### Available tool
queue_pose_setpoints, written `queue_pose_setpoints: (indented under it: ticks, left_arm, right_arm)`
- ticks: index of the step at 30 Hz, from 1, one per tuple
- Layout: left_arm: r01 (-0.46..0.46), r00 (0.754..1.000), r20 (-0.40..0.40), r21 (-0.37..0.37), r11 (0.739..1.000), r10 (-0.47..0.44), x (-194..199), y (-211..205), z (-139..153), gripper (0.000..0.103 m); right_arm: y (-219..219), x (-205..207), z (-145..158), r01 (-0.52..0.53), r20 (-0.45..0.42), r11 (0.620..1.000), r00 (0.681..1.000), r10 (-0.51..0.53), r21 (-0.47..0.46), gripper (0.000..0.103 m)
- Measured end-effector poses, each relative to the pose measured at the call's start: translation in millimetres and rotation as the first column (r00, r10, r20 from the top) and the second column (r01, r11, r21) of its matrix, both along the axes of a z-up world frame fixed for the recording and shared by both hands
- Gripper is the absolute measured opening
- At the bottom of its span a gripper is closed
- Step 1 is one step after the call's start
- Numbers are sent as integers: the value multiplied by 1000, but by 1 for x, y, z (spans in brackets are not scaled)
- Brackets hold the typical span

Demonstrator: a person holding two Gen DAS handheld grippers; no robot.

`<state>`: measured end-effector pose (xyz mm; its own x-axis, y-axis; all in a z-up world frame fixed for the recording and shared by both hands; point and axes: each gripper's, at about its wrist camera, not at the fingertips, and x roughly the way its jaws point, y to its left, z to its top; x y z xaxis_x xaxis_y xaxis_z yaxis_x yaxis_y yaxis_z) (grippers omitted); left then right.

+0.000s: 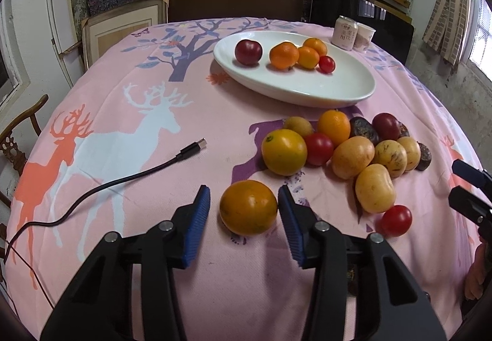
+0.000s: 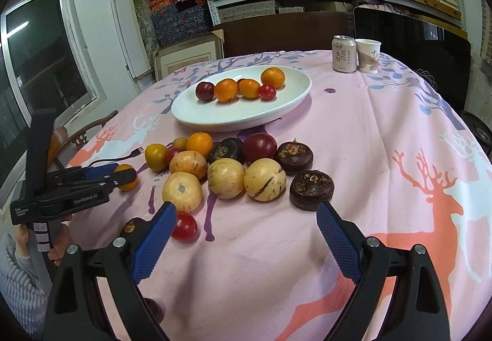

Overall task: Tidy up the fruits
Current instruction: 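Grasp the orange tomato with the left tool while the right tool grasps a mangosteen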

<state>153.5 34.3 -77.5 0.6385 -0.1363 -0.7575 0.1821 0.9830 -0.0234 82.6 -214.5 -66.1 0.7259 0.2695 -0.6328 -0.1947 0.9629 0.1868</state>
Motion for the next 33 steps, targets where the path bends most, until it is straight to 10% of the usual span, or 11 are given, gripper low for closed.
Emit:
queue_pose_setpoints:
  ticks: [16, 25, 33]
  left_arm:
    - [-29, 999, 25, -46, 999, 30, -5, 13, 6, 38]
    - [-30, 999, 20, -61, 998, 31, -6, 16, 8, 38]
    - [7, 1000, 3, -77, 997, -7, -3, 9, 12, 38]
  right_arm:
    - [73, -69, -7, -216, -52, 959, 976, 210, -182, 89]
    - [90, -72, -27, -260, -139, 944, 962, 235, -205, 32]
    - [82, -70, -7, -271, -93, 946, 962, 258, -178, 32]
